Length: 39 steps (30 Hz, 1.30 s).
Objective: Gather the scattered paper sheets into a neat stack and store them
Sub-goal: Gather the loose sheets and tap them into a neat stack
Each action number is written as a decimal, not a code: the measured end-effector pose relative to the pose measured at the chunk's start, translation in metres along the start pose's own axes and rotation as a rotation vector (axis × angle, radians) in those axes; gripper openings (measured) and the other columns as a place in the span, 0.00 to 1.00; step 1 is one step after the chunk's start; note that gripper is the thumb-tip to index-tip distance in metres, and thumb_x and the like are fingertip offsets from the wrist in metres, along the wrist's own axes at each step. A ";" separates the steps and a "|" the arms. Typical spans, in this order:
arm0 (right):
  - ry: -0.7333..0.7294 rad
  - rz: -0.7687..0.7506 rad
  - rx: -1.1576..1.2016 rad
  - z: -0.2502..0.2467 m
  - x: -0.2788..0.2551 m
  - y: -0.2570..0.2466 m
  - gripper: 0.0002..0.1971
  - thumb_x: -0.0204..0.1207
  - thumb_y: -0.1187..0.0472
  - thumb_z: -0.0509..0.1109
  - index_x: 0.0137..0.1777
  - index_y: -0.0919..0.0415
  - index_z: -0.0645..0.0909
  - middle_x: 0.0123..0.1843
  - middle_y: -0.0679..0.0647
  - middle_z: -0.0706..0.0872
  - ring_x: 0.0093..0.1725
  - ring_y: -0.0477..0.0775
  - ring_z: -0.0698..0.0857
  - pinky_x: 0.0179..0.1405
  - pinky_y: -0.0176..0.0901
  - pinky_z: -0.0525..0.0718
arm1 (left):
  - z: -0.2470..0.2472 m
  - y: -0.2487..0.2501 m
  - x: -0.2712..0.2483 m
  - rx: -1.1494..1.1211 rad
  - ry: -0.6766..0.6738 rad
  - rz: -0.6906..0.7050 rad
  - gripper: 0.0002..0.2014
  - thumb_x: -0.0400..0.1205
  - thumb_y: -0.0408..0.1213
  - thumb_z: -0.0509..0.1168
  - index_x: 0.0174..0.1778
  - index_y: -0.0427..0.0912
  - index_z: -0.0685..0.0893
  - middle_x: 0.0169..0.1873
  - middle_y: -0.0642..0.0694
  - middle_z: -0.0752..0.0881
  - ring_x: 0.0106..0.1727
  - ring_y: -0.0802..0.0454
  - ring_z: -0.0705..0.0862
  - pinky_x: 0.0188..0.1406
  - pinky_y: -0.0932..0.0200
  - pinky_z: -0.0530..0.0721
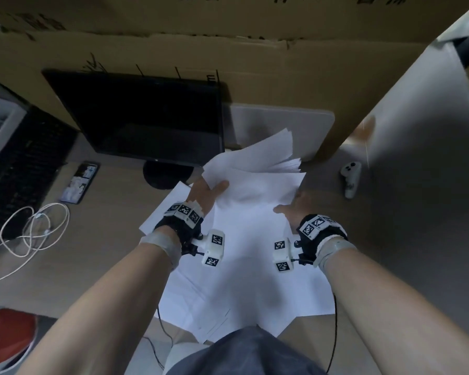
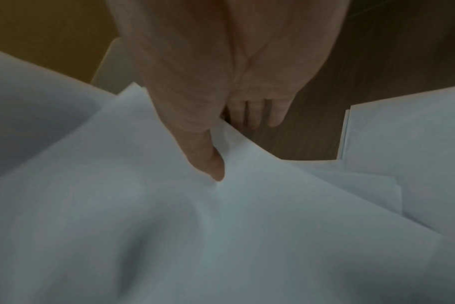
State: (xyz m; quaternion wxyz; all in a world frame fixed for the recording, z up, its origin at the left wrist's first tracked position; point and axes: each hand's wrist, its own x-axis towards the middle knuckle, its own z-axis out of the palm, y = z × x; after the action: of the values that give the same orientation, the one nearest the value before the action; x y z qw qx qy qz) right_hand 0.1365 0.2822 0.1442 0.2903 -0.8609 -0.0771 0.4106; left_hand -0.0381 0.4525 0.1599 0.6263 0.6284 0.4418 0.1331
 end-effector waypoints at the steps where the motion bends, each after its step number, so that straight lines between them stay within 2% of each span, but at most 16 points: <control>1: 0.018 0.006 0.024 0.002 0.005 -0.003 0.47 0.72 0.60 0.78 0.84 0.65 0.52 0.80 0.61 0.67 0.74 0.63 0.73 0.65 0.49 0.75 | -0.001 0.000 0.002 -0.026 -0.027 -0.001 0.38 0.67 0.58 0.74 0.72 0.44 0.77 0.63 0.45 0.86 0.65 0.45 0.85 0.68 0.40 0.80; 3: 0.031 0.003 0.060 0.005 0.016 -0.010 0.40 0.69 0.63 0.77 0.79 0.67 0.62 0.70 0.60 0.77 0.65 0.62 0.79 0.57 0.48 0.78 | -0.005 -0.001 0.010 -0.081 -0.059 -0.025 0.38 0.69 0.56 0.75 0.74 0.44 0.76 0.64 0.47 0.86 0.65 0.45 0.85 0.69 0.39 0.80; 5: 0.067 -0.043 0.098 0.006 0.026 -0.016 0.34 0.69 0.66 0.77 0.74 0.68 0.68 0.62 0.59 0.80 0.61 0.61 0.81 0.51 0.44 0.75 | -0.009 -0.003 0.020 -0.121 -0.087 -0.059 0.38 0.69 0.57 0.76 0.73 0.46 0.76 0.63 0.47 0.87 0.65 0.45 0.85 0.68 0.39 0.81; 8: 0.042 -0.115 0.173 0.002 0.033 -0.021 0.25 0.69 0.68 0.77 0.66 0.67 0.76 0.56 0.58 0.84 0.55 0.59 0.83 0.49 0.42 0.74 | -0.013 -0.004 0.033 -0.204 -0.063 -0.077 0.39 0.69 0.55 0.78 0.74 0.46 0.75 0.64 0.47 0.86 0.66 0.44 0.85 0.68 0.38 0.80; 11: 0.032 -0.166 0.201 -0.002 0.032 -0.018 0.16 0.70 0.64 0.79 0.57 0.62 0.83 0.48 0.52 0.87 0.48 0.53 0.85 0.48 0.42 0.79 | -0.013 0.004 0.037 -0.228 -0.013 -0.058 0.29 0.72 0.50 0.75 0.67 0.44 0.81 0.61 0.44 0.88 0.63 0.42 0.86 0.64 0.35 0.82; 13: 0.035 -0.202 0.233 -0.006 0.025 -0.015 0.12 0.70 0.61 0.80 0.52 0.60 0.85 0.45 0.49 0.88 0.44 0.49 0.86 0.44 0.37 0.80 | -0.012 0.011 0.035 -0.205 0.007 -0.028 0.24 0.72 0.52 0.73 0.62 0.46 0.85 0.59 0.44 0.89 0.61 0.41 0.87 0.61 0.34 0.84; 17: 0.109 -0.269 0.265 -0.015 0.001 -0.020 0.10 0.71 0.60 0.80 0.36 0.58 0.81 0.34 0.47 0.84 0.34 0.44 0.83 0.32 0.32 0.75 | -0.011 0.033 0.019 -0.102 0.067 0.076 0.29 0.73 0.57 0.69 0.66 0.43 0.81 0.57 0.42 0.88 0.57 0.44 0.88 0.61 0.39 0.86; 20: 0.132 -0.335 0.323 -0.020 -0.019 -0.020 0.08 0.71 0.61 0.80 0.44 0.58 0.83 0.37 0.45 0.85 0.37 0.42 0.83 0.36 0.32 0.77 | -0.012 0.049 -0.002 0.018 0.099 0.141 0.26 0.76 0.54 0.72 0.64 0.41 0.79 0.51 0.45 0.89 0.50 0.48 0.89 0.55 0.46 0.88; 22: 0.137 -0.352 0.355 -0.021 -0.034 -0.019 0.11 0.71 0.61 0.80 0.51 0.59 0.84 0.41 0.48 0.87 0.38 0.43 0.84 0.36 0.31 0.78 | -0.012 0.049 -0.017 0.087 0.107 0.170 0.27 0.71 0.51 0.78 0.60 0.41 0.79 0.46 0.48 0.88 0.46 0.50 0.89 0.48 0.52 0.89; 25: 0.148 -0.376 0.385 -0.021 -0.051 -0.015 0.16 0.67 0.61 0.82 0.54 0.55 0.86 0.47 0.53 0.90 0.46 0.53 0.88 0.51 0.47 0.87 | -0.014 0.041 -0.042 0.056 0.112 0.127 0.17 0.68 0.44 0.82 0.47 0.45 0.85 0.38 0.51 0.89 0.38 0.55 0.89 0.43 0.57 0.89; 27: 0.138 -0.420 0.374 -0.022 -0.063 -0.013 0.20 0.65 0.64 0.82 0.57 0.52 0.84 0.50 0.51 0.90 0.50 0.54 0.88 0.57 0.54 0.87 | -0.020 0.035 -0.055 -0.026 0.091 0.078 0.14 0.68 0.41 0.82 0.46 0.42 0.89 0.40 0.51 0.91 0.39 0.59 0.91 0.46 0.60 0.88; 30: 0.074 -0.452 0.349 -0.023 -0.075 -0.015 0.34 0.64 0.72 0.80 0.69 0.52 0.74 0.59 0.50 0.85 0.55 0.50 0.84 0.54 0.46 0.84 | -0.028 0.029 -0.064 -0.036 0.040 0.032 0.25 0.63 0.48 0.84 0.51 0.36 0.91 0.47 0.47 0.93 0.49 0.53 0.92 0.59 0.54 0.87; 33: 0.032 -0.333 0.206 -0.018 -0.076 -0.016 0.28 0.59 0.70 0.80 0.62 0.63 0.81 0.57 0.56 0.87 0.56 0.57 0.86 0.48 0.44 0.84 | -0.031 0.025 -0.074 -0.042 -0.006 0.021 0.23 0.63 0.47 0.84 0.48 0.37 0.92 0.48 0.45 0.93 0.52 0.48 0.91 0.59 0.54 0.87; 36: 0.069 -0.229 0.029 -0.010 -0.058 -0.001 0.34 0.45 0.53 0.81 0.55 0.63 0.81 0.56 0.56 0.83 0.60 0.57 0.83 0.53 0.50 0.87 | -0.033 0.019 -0.086 -0.026 -0.014 0.025 0.22 0.58 0.47 0.87 0.41 0.38 0.92 0.42 0.47 0.93 0.50 0.48 0.92 0.60 0.51 0.87; 38: 0.082 -0.257 0.020 -0.007 -0.060 0.005 0.31 0.53 0.59 0.81 0.58 0.61 0.78 0.57 0.57 0.81 0.60 0.58 0.81 0.51 0.49 0.86 | -0.032 0.019 -0.096 -0.027 -0.031 0.026 0.13 0.65 0.39 0.84 0.39 0.41 0.88 0.34 0.57 0.92 0.43 0.61 0.91 0.57 0.61 0.87; 39: 0.047 -0.257 0.053 -0.007 -0.068 0.006 0.26 0.58 0.64 0.79 0.59 0.64 0.79 0.55 0.58 0.83 0.58 0.60 0.83 0.46 0.47 0.85 | -0.032 0.017 -0.097 -0.035 -0.040 0.031 0.13 0.65 0.39 0.84 0.41 0.43 0.88 0.36 0.58 0.92 0.43 0.63 0.91 0.59 0.59 0.86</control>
State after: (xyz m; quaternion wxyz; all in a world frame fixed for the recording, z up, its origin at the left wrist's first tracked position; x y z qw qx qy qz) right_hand 0.0963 0.2492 0.1895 0.3647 -0.8455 -0.1691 0.3516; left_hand -0.1103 0.4063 0.2186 0.6437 0.6266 0.4172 0.1378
